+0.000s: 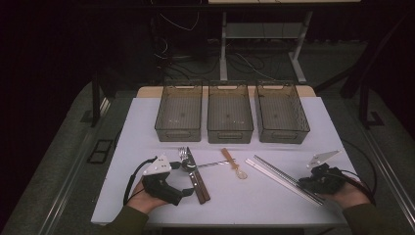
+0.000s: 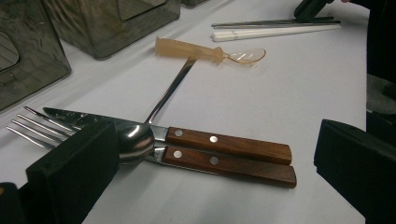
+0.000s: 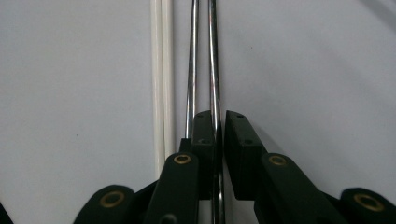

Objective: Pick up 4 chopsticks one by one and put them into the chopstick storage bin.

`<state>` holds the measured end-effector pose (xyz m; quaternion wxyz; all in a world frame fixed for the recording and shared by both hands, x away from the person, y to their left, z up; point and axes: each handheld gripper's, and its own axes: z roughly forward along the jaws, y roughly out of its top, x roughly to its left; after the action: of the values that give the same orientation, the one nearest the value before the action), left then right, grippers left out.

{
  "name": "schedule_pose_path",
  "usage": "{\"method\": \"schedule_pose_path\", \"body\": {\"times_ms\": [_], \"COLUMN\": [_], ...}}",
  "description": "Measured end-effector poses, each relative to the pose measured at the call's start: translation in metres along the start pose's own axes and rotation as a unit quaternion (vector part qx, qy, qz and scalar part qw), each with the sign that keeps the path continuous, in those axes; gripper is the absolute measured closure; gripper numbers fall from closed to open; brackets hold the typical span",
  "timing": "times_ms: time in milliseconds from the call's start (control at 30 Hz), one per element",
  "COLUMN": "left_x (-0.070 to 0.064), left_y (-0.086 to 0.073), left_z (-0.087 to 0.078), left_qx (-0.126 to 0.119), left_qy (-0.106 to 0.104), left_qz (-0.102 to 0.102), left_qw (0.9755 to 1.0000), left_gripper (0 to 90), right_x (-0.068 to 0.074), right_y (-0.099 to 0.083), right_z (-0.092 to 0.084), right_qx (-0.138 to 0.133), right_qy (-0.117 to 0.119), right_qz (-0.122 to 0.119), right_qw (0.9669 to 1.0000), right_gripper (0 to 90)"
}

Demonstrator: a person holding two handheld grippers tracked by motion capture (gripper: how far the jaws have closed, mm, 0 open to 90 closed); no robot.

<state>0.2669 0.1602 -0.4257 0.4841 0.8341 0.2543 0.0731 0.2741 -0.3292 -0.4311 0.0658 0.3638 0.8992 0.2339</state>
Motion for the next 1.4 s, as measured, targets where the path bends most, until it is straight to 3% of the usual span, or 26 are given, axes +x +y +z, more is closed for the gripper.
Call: {"method": "schedule_pose_path", "body": {"times_ms": [233, 433, 667, 700, 733, 967, 1100, 1400], "left_x": [-0.001, -0.001, -0.002, -0.002, -0.002, -0.002, -0.003, -0.004], "left_y": [0.000, 0.000, 0.001, 0.001, 0.001, 0.000, 0.001, 0.001], "left_z": [0.001, 0.001, 0.002, 0.002, 0.002, 0.003, 0.004, 0.004], "left_qx": [0.003, 0.004, 0.006, 0.006, 0.006, 0.006, 0.006, 0.006], "left_qy": [-0.001, -0.002, -0.003, -0.003, -0.003, -0.005, -0.006, -0.005], "left_qz": [0.005, 0.004, 0.005, 0.006, 0.006, 0.006, 0.007, 0.007], "left_qw": [1.0000, 1.0000, 1.0000, 1.0000, 1.0000, 1.0000, 0.9999, 0.9999], "left_gripper": [0.0, 0.0, 0.0, 0.0, 0.0, 0.0, 0.0, 0.0], "right_x": [-0.001, -0.002, 0.001, 0.000, 0.000, 0.002, 0.001, -0.005], "right_y": [0.013, 0.027, 0.044, 0.049, 0.049, 0.060, 0.060, 0.051], "right_z": [0.002, 0.005, 0.011, 0.014, 0.014, 0.019, 0.019, 0.013], "right_qx": [0.045, 0.095, 0.159, 0.179, 0.179, 0.223, 0.221, 0.174], "right_qy": [0.003, 0.004, 0.002, -0.001, -0.001, -0.008, -0.005, 0.007], "right_qz": [-0.008, -0.025, -0.038, -0.043, -0.043, -0.041, -0.036, -0.010], "right_qw": [0.9990, 0.9952, 0.9866, 0.9829, 0.9829, 0.9740, 0.9745, 0.9847], "right_gripper": [82.7, 82.8, 82.8, 82.8, 82.8, 84.3, 85.2, 85.1]}}
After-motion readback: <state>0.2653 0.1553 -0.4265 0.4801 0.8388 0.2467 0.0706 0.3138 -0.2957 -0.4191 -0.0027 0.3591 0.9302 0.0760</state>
